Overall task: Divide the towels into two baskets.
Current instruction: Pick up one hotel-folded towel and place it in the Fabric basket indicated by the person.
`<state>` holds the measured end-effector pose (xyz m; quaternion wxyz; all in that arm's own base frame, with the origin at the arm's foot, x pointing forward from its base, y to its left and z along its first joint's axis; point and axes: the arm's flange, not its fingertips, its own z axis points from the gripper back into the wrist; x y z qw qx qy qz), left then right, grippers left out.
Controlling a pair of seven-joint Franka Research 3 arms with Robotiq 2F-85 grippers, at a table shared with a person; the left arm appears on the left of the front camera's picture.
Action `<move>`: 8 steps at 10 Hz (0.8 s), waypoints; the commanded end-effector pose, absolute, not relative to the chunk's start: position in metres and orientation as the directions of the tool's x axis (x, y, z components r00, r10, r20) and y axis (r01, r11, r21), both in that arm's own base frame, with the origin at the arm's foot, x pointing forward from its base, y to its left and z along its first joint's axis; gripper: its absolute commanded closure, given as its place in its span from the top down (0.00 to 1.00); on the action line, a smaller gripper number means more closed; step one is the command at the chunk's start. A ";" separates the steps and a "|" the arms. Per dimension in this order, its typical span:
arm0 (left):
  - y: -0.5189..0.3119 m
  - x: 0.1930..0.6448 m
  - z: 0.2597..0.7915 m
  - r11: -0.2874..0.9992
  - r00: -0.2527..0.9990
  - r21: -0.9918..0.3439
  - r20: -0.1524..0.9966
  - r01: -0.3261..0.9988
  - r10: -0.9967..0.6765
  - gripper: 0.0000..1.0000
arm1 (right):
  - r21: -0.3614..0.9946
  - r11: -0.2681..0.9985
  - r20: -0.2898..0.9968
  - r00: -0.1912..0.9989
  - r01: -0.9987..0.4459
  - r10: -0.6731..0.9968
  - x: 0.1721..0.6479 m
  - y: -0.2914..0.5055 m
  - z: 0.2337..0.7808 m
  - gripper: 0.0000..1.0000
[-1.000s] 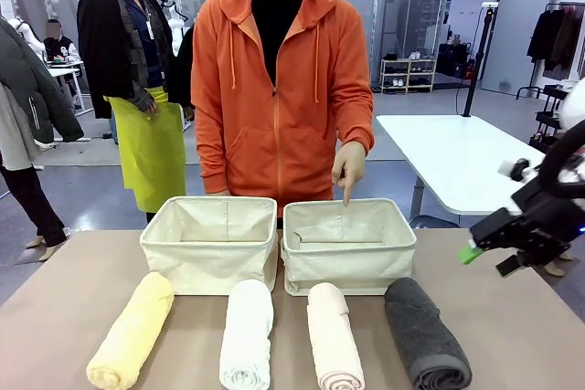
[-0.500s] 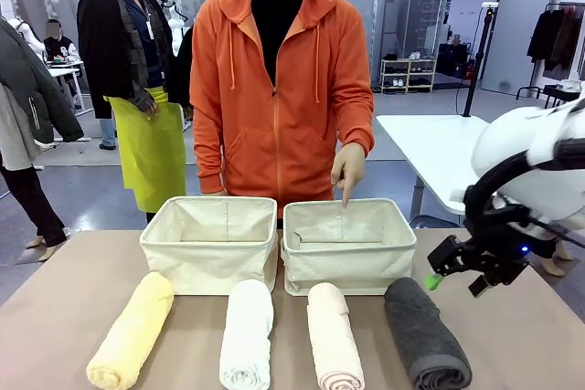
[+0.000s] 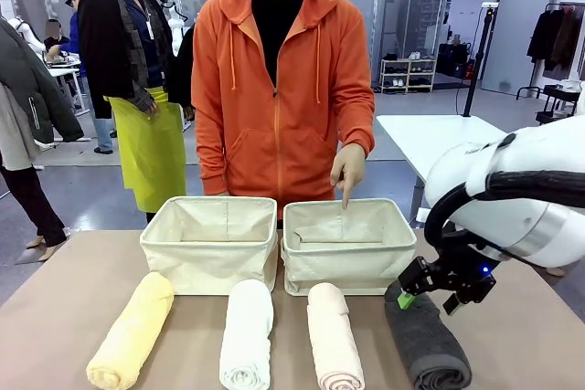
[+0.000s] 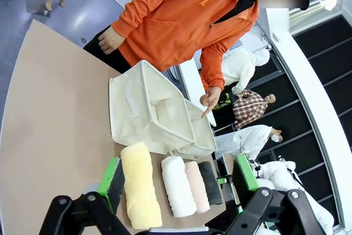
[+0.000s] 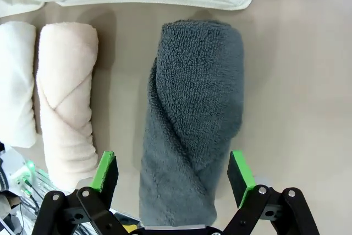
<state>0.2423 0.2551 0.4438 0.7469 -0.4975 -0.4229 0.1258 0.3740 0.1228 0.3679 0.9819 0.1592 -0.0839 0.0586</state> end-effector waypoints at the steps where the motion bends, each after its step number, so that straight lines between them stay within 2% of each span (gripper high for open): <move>1: 0.257 0.241 0.445 0.464 0.603 -0.851 0.509 0.246 0.614 1.00 | 0.267 0.958 0.179 0.982 -0.104 0.057 0.333 0.115 0.332 1.00; 8: 0.257 0.241 0.445 0.464 0.603 -0.851 0.509 0.246 0.614 1.00 | 0.209 0.968 0.152 0.983 -0.136 0.105 0.325 0.126 0.298 1.00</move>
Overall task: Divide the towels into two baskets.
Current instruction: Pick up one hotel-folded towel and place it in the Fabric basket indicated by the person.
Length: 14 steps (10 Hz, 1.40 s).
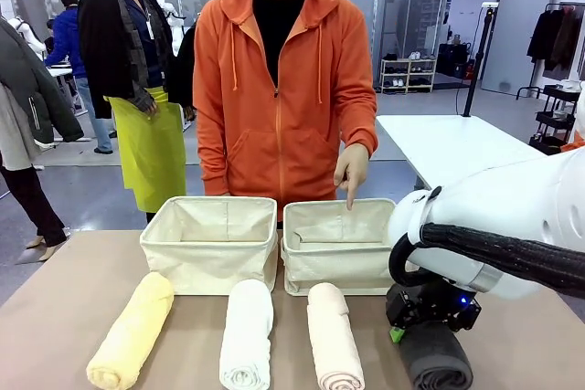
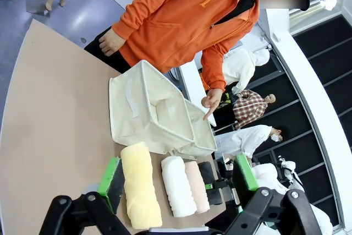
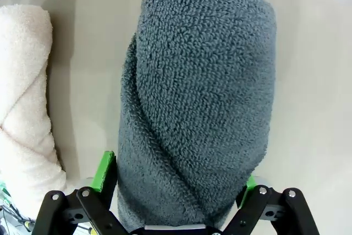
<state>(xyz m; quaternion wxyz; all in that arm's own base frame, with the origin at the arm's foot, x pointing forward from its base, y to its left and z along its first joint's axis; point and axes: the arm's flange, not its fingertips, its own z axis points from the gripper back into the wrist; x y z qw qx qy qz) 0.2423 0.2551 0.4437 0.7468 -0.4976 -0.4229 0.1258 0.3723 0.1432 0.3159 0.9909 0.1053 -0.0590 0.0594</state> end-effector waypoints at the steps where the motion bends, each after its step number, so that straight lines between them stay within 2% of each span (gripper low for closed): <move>1: 0.257 0.241 0.445 0.464 0.603 -0.851 0.509 0.246 0.614 1.00 | 0.213 0.966 0.151 0.982 -0.145 0.114 0.324 0.126 0.296 0.92; 6: 0.257 0.241 0.445 0.464 0.603 -0.851 0.509 0.246 0.614 1.00 | 0.222 0.960 0.151 0.978 -0.172 0.141 0.321 0.127 0.300 0.40; 7: 0.257 0.241 0.445 0.464 0.603 -0.851 0.509 0.246 0.614 1.00 | 0.239 0.956 0.161 0.977 -0.173 0.137 0.318 0.123 0.304 0.40; 8: 0.257 0.241 0.445 0.464 0.603 -0.851 0.509 0.246 0.614 1.00 | 0.207 0.967 0.149 0.981 -0.151 0.121 0.371 0.144 0.316 0.40; 12: 0.257 0.241 0.445 0.464 0.603 -0.851 0.509 0.246 0.614 1.00 | 0.210 0.965 0.156 0.980 -0.155 0.123 0.371 0.144 0.319 0.41; 13: 0.257 0.241 0.445 0.464 0.603 -0.851 0.509 0.246 0.614 1.00 | 0.129 0.931 0.198 0.929 -0.341 0.313 0.359 0.149 0.345 0.41; 14: 0.257 0.241 0.445 0.464 0.603 -0.851 0.509 0.246 0.614 1.00 | 0.111 0.881 0.196 0.880 -0.459 0.434 0.352 0.153 0.368 0.41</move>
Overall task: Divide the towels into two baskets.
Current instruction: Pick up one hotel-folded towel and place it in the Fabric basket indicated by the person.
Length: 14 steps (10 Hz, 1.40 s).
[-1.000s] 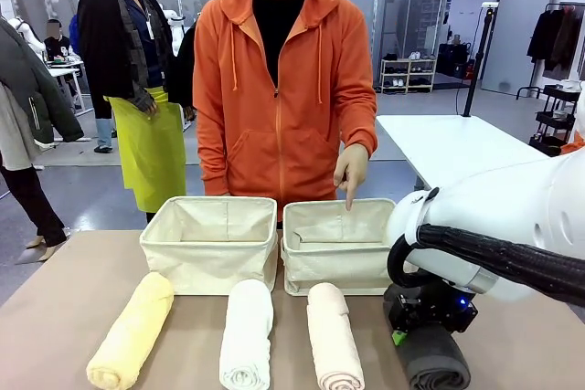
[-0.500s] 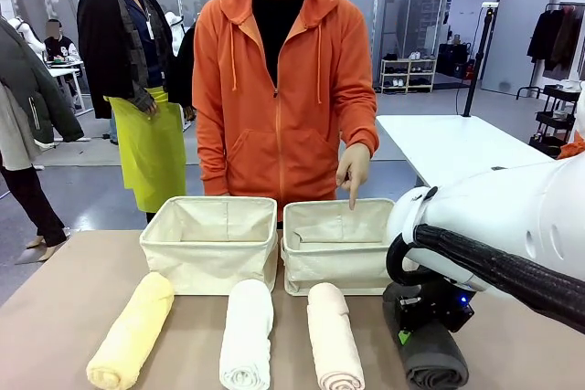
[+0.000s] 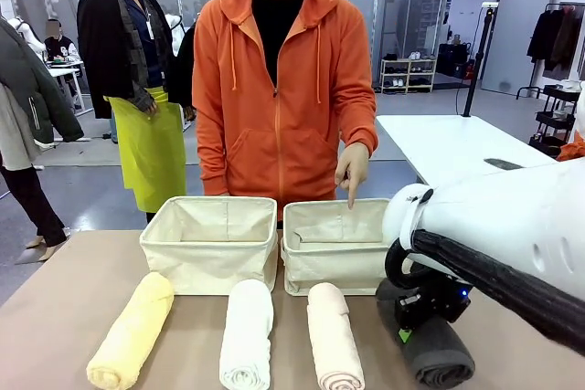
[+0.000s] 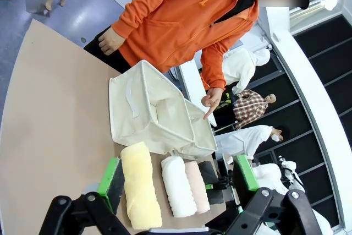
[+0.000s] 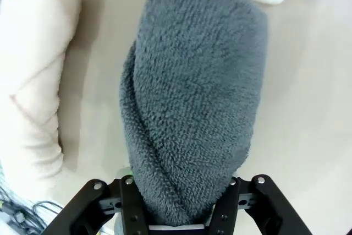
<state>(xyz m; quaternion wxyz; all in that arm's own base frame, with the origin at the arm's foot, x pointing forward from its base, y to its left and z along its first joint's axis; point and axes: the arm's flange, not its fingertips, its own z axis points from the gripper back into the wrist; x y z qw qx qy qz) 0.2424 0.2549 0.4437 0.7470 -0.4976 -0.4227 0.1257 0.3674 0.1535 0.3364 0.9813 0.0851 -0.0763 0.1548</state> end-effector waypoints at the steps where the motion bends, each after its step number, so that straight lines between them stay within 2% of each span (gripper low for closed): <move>1: 0.257 0.241 0.445 0.464 0.603 -0.851 0.509 0.246 0.614 1.00 | 0.110 0.838 0.160 0.841 -0.535 0.516 0.350 0.151 0.382 0.41; 4: 0.257 0.241 0.445 0.464 0.603 -0.851 0.509 0.246 0.614 1.00 | 0.077 0.654 0.098 0.658 -0.753 0.746 0.353 0.159 0.426 0.41; 5: 0.257 0.241 0.445 0.464 0.603 -0.851 0.509 0.246 0.614 1.00 | 0.053 0.550 0.090 0.553 -0.833 0.829 0.356 0.164 0.440 0.41; 7: 0.257 0.241 0.445 0.464 0.603 -0.851 0.509 0.246 0.614 1.00 | -0.092 0.354 0.087 0.347 -0.931 0.934 0.364 0.182 0.469 0.41; 8: 0.257 0.241 0.445 0.464 0.603 -0.851 0.509 0.246 0.614 1.00 | -0.198 0.259 0.105 0.242 -0.945 0.965 0.370 0.192 0.485 0.41; 11: 0.257 0.241 0.445 0.464 0.603 -0.851 0.509 0.246 0.614 1.00 | -0.370 0.057 0.185 -0.013 -0.927 0.983 0.415 0.229 0.522 0.41; 12: 0.257 0.241 0.445 0.464 0.603 -0.851 0.509 0.246 0.614 1.00 | -0.401 0.036 0.170 -0.036 -0.915 0.985 0.433 0.239 0.519 0.41; 14: 0.257 0.241 0.445 0.464 0.603 -0.851 0.509 0.246 0.614 1.00 | -0.421 0.073 0.160 0.005 -0.904 0.987 0.453 0.247 0.505 0.41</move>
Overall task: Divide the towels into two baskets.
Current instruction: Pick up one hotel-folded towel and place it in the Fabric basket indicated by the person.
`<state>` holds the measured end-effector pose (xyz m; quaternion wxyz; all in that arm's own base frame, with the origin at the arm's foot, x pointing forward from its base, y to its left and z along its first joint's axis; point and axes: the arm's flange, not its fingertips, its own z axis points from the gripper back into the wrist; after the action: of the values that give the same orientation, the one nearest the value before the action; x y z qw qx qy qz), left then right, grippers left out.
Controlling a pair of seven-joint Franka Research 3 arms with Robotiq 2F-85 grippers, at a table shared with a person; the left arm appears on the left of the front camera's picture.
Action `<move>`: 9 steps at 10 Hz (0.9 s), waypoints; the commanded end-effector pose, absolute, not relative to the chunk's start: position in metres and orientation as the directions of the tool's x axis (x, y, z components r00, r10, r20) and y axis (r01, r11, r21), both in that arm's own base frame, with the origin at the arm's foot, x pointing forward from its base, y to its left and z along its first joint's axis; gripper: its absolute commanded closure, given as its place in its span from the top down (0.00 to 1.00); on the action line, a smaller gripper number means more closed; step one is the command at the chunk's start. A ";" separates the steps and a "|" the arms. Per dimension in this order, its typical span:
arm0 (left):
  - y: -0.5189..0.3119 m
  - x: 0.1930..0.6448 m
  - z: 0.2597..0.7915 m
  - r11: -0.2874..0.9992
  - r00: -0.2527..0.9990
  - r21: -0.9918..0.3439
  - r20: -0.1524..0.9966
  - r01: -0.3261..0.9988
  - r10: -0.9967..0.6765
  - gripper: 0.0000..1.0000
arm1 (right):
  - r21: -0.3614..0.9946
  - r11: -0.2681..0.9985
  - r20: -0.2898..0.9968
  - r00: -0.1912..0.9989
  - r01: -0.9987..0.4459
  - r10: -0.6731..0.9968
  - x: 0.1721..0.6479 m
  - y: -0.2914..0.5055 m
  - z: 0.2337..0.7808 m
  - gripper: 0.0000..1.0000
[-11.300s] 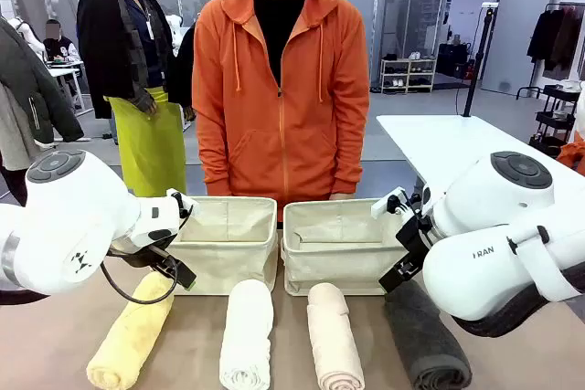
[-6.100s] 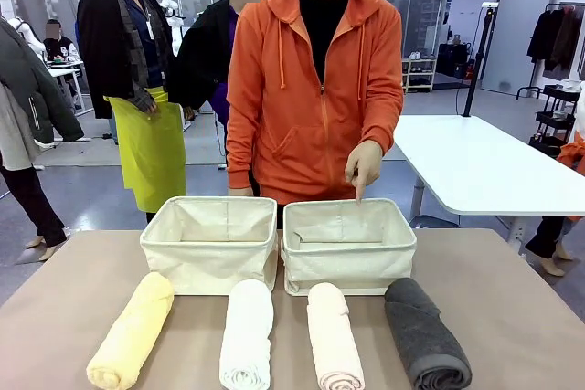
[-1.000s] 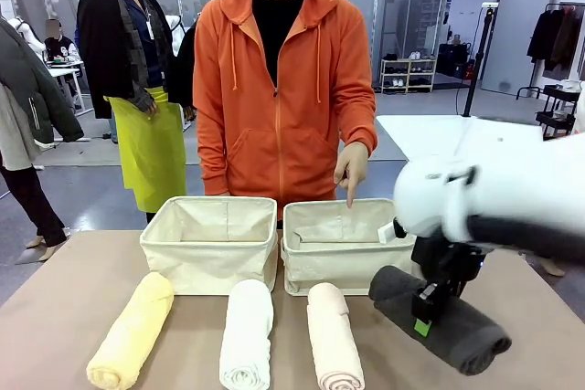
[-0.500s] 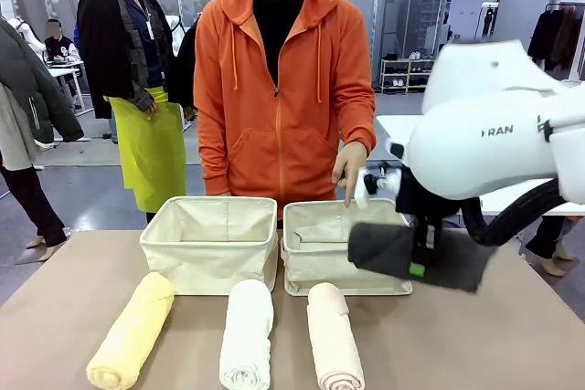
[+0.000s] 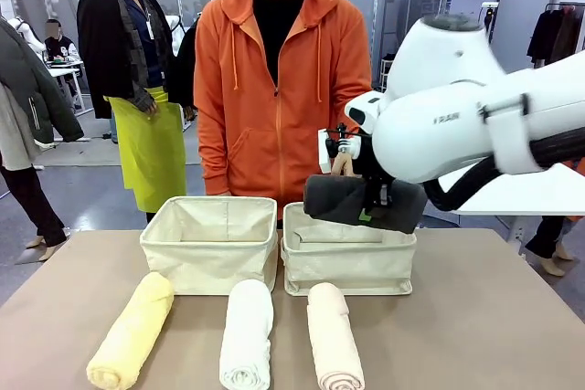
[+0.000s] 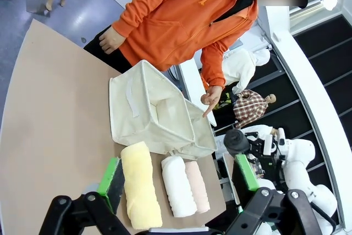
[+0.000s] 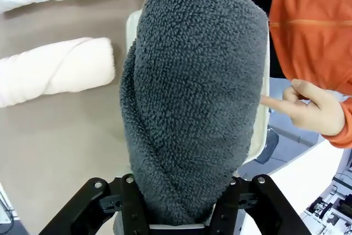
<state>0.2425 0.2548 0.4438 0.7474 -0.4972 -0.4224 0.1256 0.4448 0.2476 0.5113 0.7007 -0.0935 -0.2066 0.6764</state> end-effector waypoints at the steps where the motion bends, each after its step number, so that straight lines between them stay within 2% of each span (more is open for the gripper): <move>1: 0.257 0.241 0.445 0.464 0.603 -0.851 0.509 0.246 0.614 1.00 | -0.407 0.065 0.158 0.000 -0.911 0.987 0.428 0.245 0.525 0.41; 3: 0.257 0.241 0.445 0.464 0.603 -0.851 0.509 0.246 0.614 1.00 | -0.407 0.065 0.158 0.000 -0.911 0.987 0.428 0.245 0.525 0.41; 4: 0.257 0.241 0.445 0.464 0.603 -0.851 0.509 0.246 0.614 1.00 | -0.405 0.066 0.159 0.001 -0.912 0.987 0.445 0.247 0.509 0.41; 5: 0.257 0.241 0.445 0.464 0.603 -0.851 0.509 0.246 0.614 1.00 | -0.408 0.024 0.158 -0.045 -0.913 0.986 0.448 0.243 0.507 0.41; 9: 0.257 0.241 0.445 0.464 0.603 -0.851 0.509 0.246 0.614 1.00 | -0.378 -0.073 0.047 -0.097 -0.923 0.994 0.519 0.260 0.459 0.41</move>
<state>0.2426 0.2547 0.4437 0.7475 -0.4972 -0.4222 0.1256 0.5009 0.2526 0.4546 0.6800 -0.0974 -0.1548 0.7101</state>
